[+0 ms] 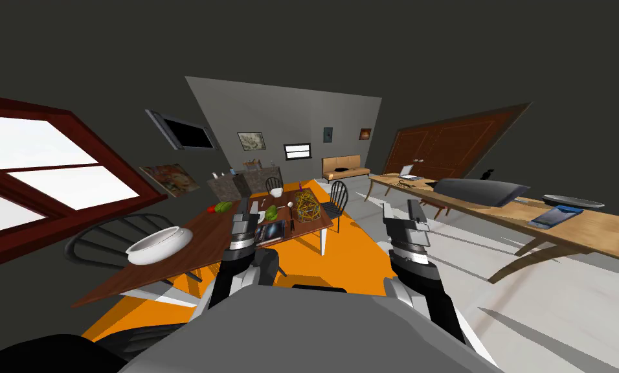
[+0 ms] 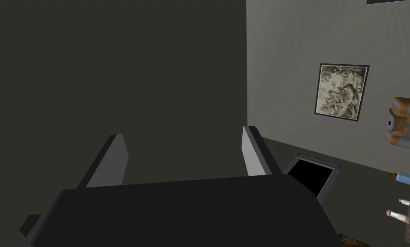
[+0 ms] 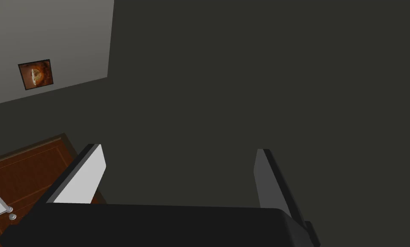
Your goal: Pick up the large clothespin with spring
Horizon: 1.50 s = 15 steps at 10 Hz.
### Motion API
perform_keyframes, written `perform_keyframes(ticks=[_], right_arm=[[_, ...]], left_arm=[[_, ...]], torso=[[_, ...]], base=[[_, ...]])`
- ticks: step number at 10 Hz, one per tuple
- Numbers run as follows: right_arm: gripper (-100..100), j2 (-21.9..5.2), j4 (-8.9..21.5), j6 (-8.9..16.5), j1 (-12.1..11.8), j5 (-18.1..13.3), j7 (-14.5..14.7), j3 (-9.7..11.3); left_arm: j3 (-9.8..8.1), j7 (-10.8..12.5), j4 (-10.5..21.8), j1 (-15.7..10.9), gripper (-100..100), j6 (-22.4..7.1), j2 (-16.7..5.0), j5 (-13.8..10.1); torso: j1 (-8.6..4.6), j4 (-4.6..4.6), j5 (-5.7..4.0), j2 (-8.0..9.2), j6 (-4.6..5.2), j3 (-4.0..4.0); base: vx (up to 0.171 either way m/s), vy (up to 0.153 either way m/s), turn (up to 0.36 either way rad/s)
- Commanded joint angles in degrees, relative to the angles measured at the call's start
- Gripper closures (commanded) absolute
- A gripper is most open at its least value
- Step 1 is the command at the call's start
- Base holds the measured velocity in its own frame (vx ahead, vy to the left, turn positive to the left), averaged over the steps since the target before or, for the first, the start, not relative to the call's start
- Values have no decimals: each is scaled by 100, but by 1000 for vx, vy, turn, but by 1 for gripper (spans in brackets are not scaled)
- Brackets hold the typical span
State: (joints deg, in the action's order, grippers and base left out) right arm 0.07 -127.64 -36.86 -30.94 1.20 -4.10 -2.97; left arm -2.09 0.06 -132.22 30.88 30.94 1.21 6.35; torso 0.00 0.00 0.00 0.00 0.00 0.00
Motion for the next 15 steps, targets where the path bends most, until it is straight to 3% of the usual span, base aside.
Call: perform_keyframes(ticks=[1, 7, 8, 11, 12, 15], right_arm=[[0, 0, 0, 0, 0, 0, 0, 0], [0, 0, 0, 0, 1, 0, 0, 1], [0, 0, 0, 0, 1, 0, 0, 1], [0, 0, 0, 0, 1, 0, 0, 1], [0, 0, 0, 0, 1, 0, 0, 1], [0, 0, 0, 0, 1, 0, 0, 1]], left_arm=[[-1, -40, 36, 60, -100, -18, -199, -47], [137, -375, 446, 669, -100, -201, -1176, -559], [137, -375, 446, 669, -100, -201, -1220, -559], [362, -570, 814, 1112, -100, -339, -1766, -989], [362, -570, 814, 1112, -100, -339, -1799, -989], [718, -728, 1290, 1572, -100, -489, -2360, -1505]], torso=[[0, 0, 0, 0, 0, 0], [-9, 1, -2, 5, 2, 3], [-12, 1, -3, 7, 1, 4], [-12, 2, -3, 8, 3, 4], [-19, 2, -4, 11, 3, 6], [-19, 1, -5, 5, 3, 3]], base=[[3, -5, -98], [-4, -22, -209], [-12, -26, -108], [-15, -43, -319], [-12, -39, -98], [-1, -59, -333]])
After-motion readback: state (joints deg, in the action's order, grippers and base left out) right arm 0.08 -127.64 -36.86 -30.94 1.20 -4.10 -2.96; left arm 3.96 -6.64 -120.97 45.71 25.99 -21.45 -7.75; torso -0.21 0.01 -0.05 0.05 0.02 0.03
